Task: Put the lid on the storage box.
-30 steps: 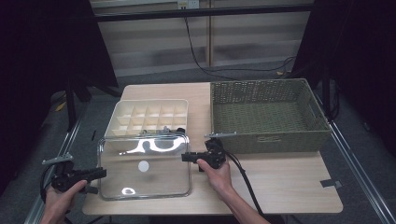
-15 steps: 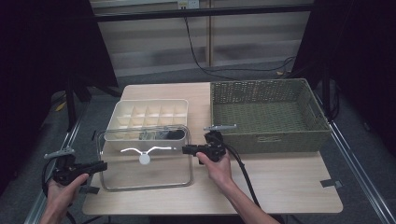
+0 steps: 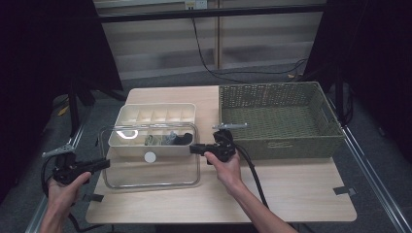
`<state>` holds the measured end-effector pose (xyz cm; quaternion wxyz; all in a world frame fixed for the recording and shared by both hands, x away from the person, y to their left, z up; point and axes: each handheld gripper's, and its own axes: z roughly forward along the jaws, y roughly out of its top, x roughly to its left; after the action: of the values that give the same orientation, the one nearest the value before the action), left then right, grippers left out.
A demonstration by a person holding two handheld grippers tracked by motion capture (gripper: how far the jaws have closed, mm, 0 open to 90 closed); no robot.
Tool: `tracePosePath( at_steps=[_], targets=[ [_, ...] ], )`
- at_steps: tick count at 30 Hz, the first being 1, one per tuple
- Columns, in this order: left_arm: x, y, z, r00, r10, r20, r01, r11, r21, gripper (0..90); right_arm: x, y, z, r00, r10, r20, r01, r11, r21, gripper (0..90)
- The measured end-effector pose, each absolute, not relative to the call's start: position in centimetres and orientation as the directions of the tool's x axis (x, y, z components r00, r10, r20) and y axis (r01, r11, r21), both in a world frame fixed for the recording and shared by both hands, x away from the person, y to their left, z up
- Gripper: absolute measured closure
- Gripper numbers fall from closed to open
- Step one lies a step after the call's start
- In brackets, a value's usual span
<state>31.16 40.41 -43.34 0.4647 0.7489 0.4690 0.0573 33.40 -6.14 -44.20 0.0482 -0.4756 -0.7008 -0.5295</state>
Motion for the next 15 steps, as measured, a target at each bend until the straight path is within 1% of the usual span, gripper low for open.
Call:
tracePosePath(
  at_steps=[9,10,12,15],
  targets=[
    [32.1,40.5,-42.5,0.554,0.765,-0.328,0.632,-0.129,0.764,69.6,34.4,-6.0,-43.2,-0.561,0.615,0.554,0.697,-0.011,0.717,71.3],
    [32.1,40.5,-42.5,0.554,0.765,-0.328,0.632,-0.129,0.764,69.4,34.4,-6.0,-43.2,-0.561,0.615,0.554,0.697,-0.011,0.717,71.3],
    [32.5,40.7,-42.6,0.536,0.766,-0.354,0.636,-0.09,0.767,69.3,34.9,-5.7,-43.0,-0.561,0.616,0.552,0.695,-0.011,0.719,71.4],
    [32.7,40.8,-42.6,0.533,0.771,-0.347,0.636,-0.094,0.766,69.1,35.3,-5.5,-42.8,-0.566,0.62,0.543,0.689,-0.005,0.725,71.4]
  ],
)
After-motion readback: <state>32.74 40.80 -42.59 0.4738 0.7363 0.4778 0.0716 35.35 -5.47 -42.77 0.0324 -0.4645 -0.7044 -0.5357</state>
